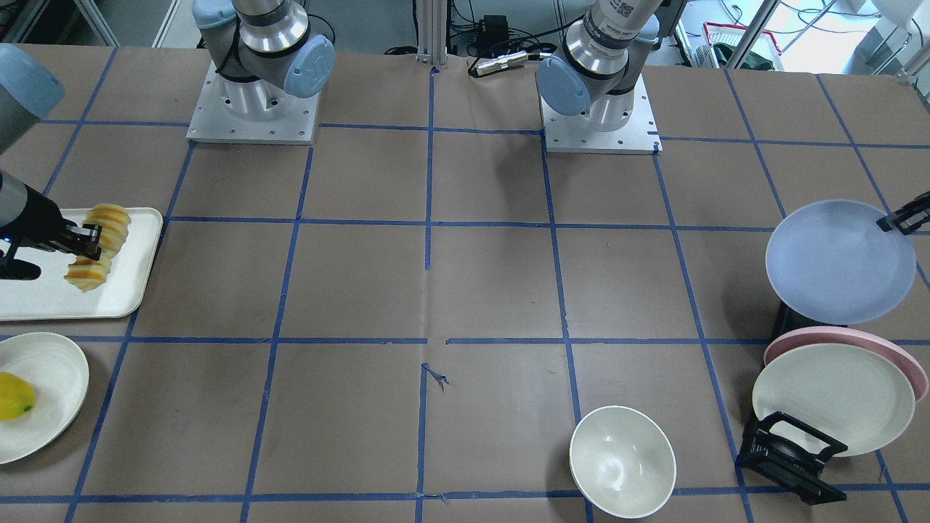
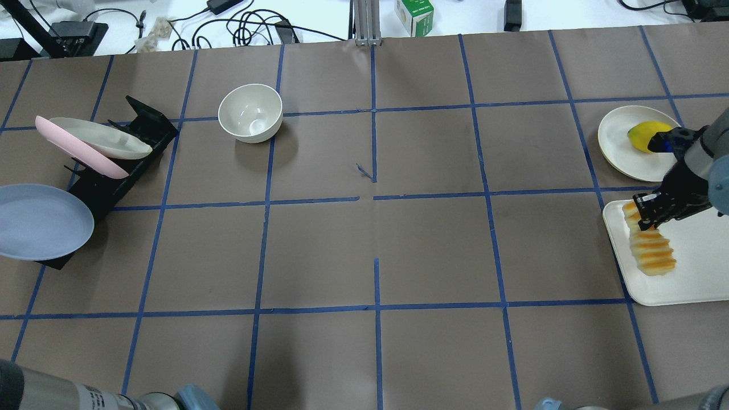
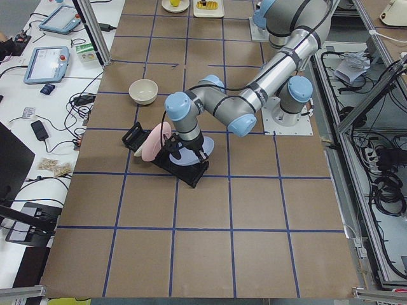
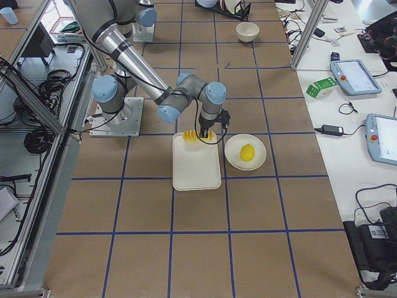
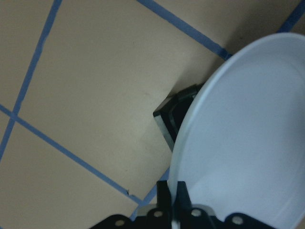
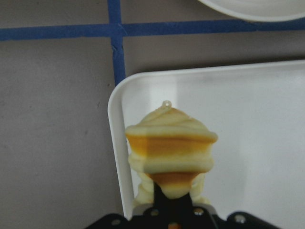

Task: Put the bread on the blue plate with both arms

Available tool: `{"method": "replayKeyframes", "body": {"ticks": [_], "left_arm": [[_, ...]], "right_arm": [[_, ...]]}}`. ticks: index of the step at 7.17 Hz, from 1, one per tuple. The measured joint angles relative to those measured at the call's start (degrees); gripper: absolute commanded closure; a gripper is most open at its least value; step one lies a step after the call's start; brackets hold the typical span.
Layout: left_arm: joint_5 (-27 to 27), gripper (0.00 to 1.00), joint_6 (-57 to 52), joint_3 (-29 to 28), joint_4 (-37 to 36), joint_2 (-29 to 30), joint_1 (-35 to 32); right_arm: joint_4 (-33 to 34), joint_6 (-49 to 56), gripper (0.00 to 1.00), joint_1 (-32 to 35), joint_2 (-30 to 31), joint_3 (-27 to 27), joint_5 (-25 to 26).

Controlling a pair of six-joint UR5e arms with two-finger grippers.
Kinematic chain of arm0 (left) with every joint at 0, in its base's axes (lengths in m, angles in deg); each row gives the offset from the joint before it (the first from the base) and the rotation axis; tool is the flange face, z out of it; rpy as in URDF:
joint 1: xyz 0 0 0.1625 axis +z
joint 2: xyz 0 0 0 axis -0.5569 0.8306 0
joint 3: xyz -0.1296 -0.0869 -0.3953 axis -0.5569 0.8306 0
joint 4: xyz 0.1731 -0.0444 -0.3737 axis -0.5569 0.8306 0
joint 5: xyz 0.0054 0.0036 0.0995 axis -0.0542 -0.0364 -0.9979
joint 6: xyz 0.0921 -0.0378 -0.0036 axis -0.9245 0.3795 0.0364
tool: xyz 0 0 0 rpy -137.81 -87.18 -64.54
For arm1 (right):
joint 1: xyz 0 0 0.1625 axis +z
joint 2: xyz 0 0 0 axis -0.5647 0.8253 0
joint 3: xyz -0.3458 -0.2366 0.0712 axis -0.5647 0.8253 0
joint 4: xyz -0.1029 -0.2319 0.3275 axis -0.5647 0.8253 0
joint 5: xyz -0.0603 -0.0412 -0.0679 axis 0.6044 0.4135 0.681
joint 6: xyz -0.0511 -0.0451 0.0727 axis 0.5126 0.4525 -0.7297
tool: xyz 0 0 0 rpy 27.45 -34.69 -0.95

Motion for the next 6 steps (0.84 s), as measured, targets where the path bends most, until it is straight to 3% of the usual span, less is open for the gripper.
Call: {"method": "replayKeyframes", "body": {"ticks": [3,5,6], "left_arm": [[3.12,1.0,0.8,-0.57,15.97,-9.66,-7.22],[10.98,1.0,3.07,2.32,17.62,-12.27,-15.14],[15.19,1.0,5.28,5.27,13.44,-11.92,-20.74]], "right_arm": [[-16.6,-1.7,1.0,1.5,1.38,11.78,-1.25],[-20.85,-5.11,1.0,5.95,2.91,15.59,-2.21],[-21.69,-8.82,1.0,9.09,3.79,16.36,-2.42]]}}
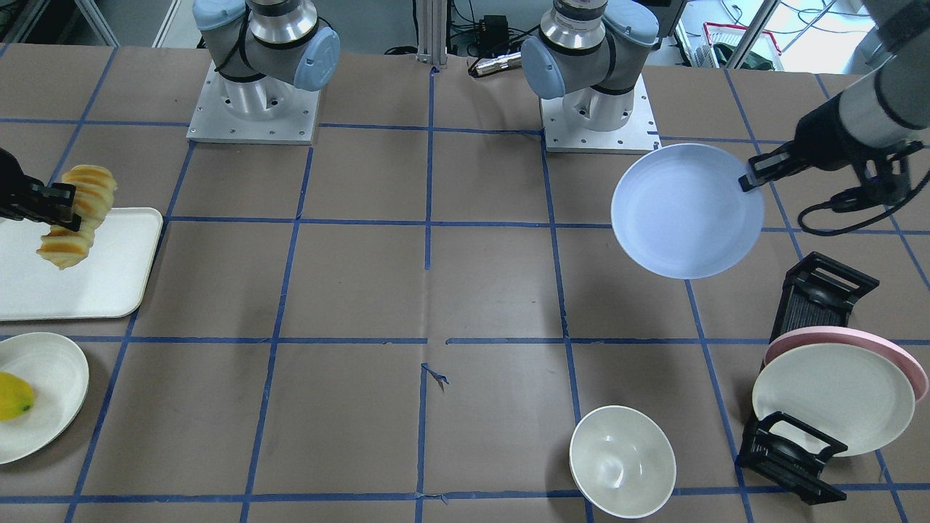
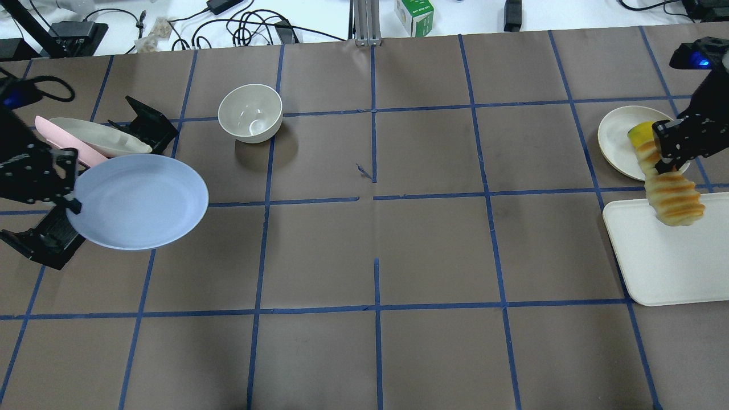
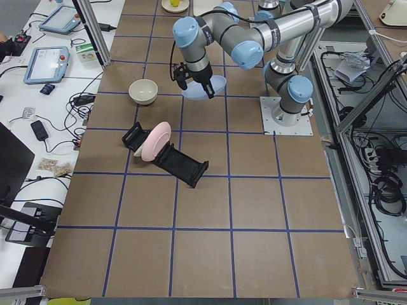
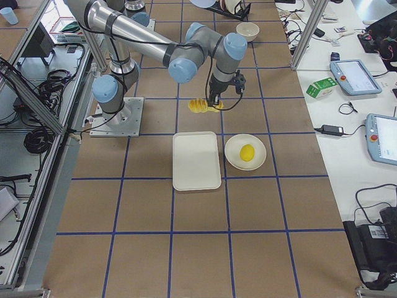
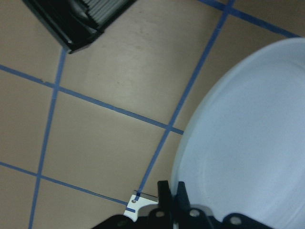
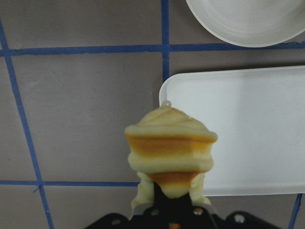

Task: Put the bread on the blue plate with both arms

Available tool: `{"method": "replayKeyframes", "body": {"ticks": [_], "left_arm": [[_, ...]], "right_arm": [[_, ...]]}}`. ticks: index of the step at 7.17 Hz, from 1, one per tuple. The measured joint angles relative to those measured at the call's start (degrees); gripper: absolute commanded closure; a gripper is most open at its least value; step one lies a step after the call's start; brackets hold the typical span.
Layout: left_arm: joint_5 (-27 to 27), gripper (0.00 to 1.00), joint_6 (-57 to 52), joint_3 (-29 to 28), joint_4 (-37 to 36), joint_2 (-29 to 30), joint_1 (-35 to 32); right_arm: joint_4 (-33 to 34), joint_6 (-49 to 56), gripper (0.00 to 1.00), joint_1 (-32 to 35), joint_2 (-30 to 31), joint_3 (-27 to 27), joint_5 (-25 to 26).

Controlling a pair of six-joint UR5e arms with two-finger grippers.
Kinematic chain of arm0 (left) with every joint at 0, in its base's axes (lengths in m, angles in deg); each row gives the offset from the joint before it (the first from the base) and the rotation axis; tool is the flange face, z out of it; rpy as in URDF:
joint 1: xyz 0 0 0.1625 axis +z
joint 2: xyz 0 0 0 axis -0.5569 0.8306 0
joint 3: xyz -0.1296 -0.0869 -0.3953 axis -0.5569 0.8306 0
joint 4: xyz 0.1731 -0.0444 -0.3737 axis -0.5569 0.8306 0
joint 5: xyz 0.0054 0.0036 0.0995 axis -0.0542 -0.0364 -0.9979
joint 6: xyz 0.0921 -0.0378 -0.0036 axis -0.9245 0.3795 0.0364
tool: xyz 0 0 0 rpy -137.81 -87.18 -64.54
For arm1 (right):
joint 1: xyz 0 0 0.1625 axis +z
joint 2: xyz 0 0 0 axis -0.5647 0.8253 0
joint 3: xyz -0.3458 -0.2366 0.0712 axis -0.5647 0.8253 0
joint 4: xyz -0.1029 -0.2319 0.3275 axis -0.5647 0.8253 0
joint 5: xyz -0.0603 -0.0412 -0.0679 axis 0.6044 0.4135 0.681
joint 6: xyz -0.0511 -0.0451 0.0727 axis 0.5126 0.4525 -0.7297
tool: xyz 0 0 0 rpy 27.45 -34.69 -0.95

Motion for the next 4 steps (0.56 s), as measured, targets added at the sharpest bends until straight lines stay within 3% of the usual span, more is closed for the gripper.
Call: {"method": "replayKeyframes", "body": {"ticks": [4], "left_arm": [[14.97,1.0,20.76,16.7,-37.86,6.22,-22.97]], "right_arm": [[-0.42,-11.38,1.0,10.27,0.14,0.45,-3.81]]}}
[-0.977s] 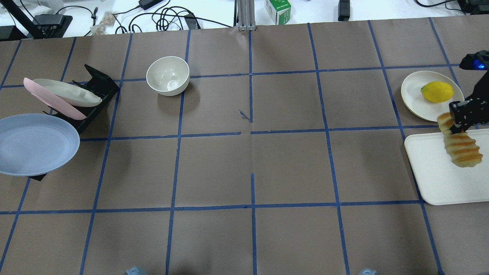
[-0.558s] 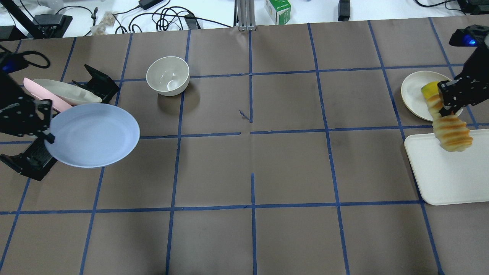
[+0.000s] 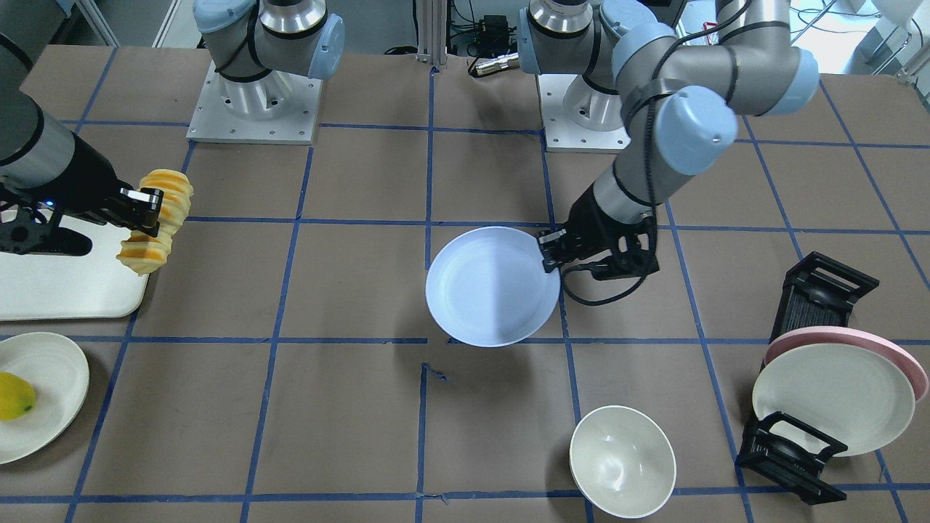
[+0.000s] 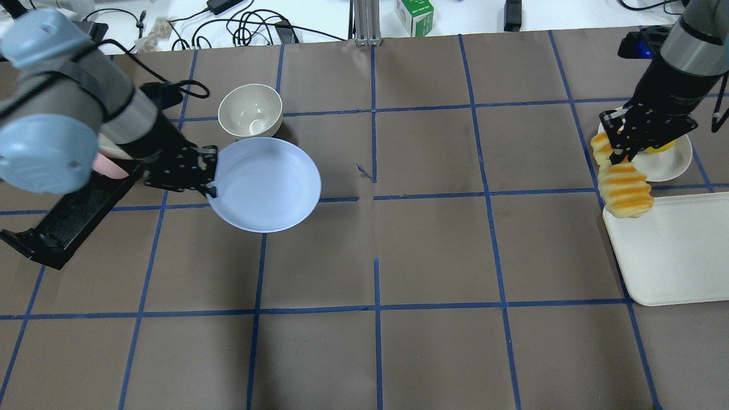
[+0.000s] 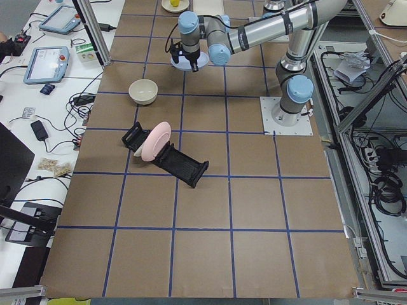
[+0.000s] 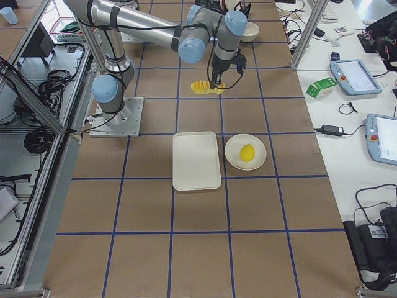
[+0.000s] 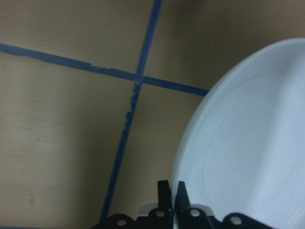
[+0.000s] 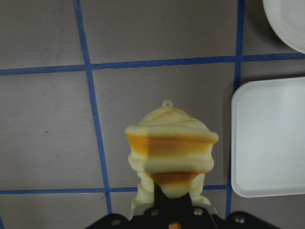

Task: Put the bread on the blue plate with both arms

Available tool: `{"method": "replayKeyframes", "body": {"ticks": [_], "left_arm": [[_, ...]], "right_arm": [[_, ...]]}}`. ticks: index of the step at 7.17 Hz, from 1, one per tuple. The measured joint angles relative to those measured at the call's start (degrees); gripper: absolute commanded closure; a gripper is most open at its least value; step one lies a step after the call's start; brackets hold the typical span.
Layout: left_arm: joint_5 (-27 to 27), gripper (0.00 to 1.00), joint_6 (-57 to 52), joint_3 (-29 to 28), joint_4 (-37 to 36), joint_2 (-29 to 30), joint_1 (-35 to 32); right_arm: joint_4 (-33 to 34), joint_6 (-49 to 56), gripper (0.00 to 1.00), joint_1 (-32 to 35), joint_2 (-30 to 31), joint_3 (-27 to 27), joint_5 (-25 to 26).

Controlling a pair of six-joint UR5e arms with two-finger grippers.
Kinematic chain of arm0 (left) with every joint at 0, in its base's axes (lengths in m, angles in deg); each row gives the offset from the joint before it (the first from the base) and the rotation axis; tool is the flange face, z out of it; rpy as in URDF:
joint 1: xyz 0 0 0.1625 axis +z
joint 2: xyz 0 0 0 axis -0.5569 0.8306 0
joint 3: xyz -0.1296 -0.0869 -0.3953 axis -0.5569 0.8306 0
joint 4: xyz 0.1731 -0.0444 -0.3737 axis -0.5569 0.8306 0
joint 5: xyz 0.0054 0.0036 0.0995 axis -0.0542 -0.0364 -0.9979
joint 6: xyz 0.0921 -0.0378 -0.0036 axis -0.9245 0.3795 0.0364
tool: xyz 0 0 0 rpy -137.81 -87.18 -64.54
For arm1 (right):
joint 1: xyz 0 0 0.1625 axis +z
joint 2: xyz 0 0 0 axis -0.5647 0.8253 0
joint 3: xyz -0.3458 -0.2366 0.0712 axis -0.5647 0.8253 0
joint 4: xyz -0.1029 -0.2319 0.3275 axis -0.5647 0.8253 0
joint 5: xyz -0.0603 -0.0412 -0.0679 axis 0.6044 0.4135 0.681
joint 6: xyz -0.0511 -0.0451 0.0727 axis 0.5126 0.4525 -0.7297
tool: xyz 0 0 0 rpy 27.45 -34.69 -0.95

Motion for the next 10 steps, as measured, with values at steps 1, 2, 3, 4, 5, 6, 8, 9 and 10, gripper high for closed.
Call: {"method": "replayKeyframes", "body": {"ticks": [1,2,3,4,5,6,8,9,10], "left_arm": [[0.94,1.0,3.98,2.29,-6.66,2.27,-2.86],[1.25,1.0,6.87,3.54,-10.8,4.32,-4.89],[1.2,0.56,8.81,4.1,-13.05,6.07,-6.84],[1.12,0.14,9.87,4.23,-13.98,7.54,-8.1],[1.14,0.0,11.21,4.18,-14.69,8.96,-8.71],[1.14,0.0,12.43,3.82,-16.23,9.59,-8.85],[0.97,0.0,11.29,0.07,-15.24,7.73,-6.41],[0.15,0.0,8.46,-4.53,-6.87,6.02,-4.4],[-2.95,0.0,5.12,-10.72,4.52,4.28,-3.22]], "right_arm": [[0.25,-2.13,1.0,1.8,-0.39,-0.02,-0.8],[1.07,-4.99,1.0,4.2,-0.91,-0.01,-1.14],[2.5,-8.0,1.0,6.85,-1.54,0.04,-1.59],[4.51,-11.61,1.0,9.84,-2.69,0.1,-2.28],[7.0,-14.56,1.0,12.95,-4.08,0.22,-2.79],[9.29,-16.07,1.0,16.05,-5.38,0.5,-3.16],[11.98,-16.98,1.0,20.99,-8.17,1.53,-3.35],[13.36,-17.51,1.0,23.43,-9.89,1.98,-3.38],[15.58,-18.94,1.0,25.46,-12.04,2.14,-3.53]]}}
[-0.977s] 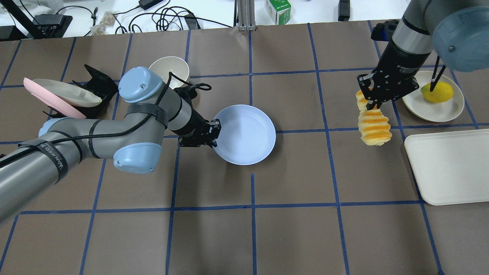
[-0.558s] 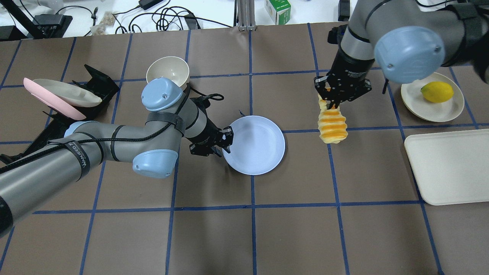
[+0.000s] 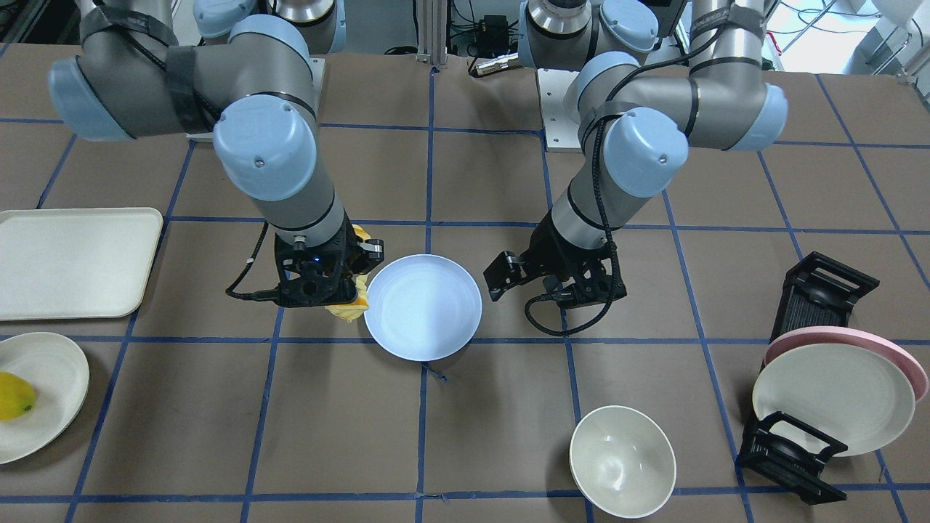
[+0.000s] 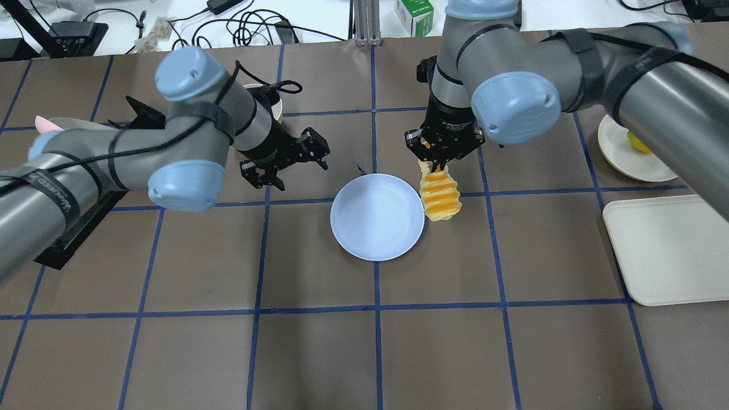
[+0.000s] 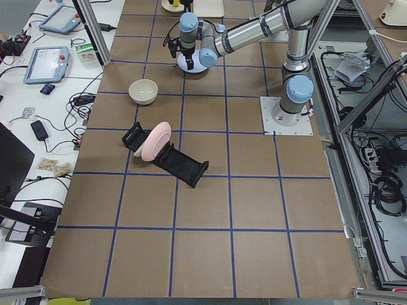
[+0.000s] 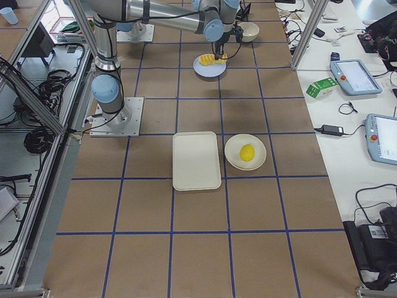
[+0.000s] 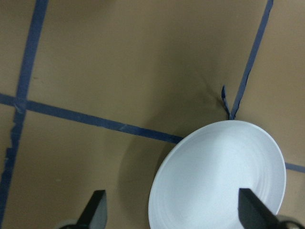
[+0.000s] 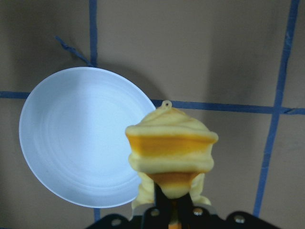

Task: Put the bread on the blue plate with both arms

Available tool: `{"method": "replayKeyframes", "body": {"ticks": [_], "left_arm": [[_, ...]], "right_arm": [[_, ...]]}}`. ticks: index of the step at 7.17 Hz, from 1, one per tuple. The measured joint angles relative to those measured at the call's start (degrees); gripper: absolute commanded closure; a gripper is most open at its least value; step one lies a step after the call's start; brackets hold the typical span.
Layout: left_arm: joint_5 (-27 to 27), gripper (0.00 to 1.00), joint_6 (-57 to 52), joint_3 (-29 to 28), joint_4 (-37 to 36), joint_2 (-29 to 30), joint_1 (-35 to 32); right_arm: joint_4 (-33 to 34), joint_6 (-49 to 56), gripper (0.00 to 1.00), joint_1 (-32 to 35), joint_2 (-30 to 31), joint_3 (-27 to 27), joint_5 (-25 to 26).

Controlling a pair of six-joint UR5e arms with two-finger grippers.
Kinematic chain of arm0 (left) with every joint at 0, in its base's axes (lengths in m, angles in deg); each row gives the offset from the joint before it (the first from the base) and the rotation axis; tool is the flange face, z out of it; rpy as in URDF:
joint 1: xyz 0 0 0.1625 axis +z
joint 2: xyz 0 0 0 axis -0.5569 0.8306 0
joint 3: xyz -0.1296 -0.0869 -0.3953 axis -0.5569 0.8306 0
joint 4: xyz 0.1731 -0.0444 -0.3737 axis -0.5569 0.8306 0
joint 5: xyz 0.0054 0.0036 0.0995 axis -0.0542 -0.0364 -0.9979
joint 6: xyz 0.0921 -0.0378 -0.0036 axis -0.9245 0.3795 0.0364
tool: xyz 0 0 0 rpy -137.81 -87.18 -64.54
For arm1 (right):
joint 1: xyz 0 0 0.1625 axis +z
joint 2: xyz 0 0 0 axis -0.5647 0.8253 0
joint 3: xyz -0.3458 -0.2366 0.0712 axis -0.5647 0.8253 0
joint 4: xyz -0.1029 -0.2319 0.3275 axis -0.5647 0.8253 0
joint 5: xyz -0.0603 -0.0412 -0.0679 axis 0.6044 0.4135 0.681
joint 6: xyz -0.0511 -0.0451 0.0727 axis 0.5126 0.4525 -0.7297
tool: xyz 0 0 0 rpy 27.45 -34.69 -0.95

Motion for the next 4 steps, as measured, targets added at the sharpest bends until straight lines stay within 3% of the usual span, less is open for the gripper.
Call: {"method": "replayKeyframes", "body": {"ticks": [2,4], "left_arm": [[-7.87,0.0,-10.41,-10.5,17.98,-3.08,1.57],[-13.58,0.0,-17.72,-15.5,26.83,-7.02,3.32]], "right_arm": [[6.77,-8.1,1.0,5.01,-4.92,-0.08,-0.22],[11.36,-12.97,1.0,7.93,-8.02,-0.64,-0.22]]}}
